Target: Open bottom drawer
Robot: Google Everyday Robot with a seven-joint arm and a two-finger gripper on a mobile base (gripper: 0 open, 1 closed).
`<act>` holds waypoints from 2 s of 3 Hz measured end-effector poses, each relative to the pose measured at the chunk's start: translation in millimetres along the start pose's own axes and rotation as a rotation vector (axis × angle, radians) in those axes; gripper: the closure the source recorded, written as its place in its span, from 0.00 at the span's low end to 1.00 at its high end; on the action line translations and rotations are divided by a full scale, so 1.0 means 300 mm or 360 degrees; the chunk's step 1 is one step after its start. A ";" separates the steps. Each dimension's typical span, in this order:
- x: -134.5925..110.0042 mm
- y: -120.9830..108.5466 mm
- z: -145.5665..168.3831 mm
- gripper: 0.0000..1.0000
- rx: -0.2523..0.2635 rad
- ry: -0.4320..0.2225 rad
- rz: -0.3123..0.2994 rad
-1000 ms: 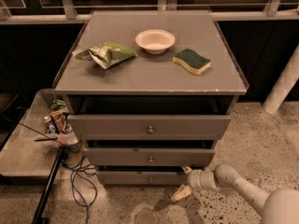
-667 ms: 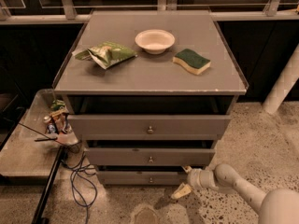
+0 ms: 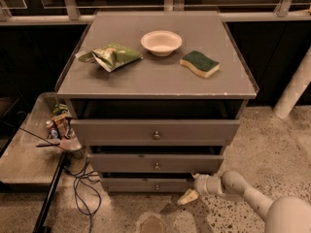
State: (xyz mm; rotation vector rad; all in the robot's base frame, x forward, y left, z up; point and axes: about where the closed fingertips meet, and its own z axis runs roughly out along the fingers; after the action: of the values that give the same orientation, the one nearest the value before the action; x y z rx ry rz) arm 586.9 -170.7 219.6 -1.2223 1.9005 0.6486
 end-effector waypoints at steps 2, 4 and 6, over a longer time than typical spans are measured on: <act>0.099 0.077 0.079 0.00 -0.0079 0.0074 0.0063; 0.099 0.077 0.080 0.14 -0.0079 0.0073 0.0063; 0.099 0.078 0.080 0.61 -0.0079 0.0073 0.0063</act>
Offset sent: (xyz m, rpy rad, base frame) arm -0.0600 0.0115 -0.1021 -0.0352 0.1934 0.0304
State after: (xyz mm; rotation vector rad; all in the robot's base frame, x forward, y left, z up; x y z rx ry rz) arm 566.4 -158.7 181.9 -1.2434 1.9615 0.6979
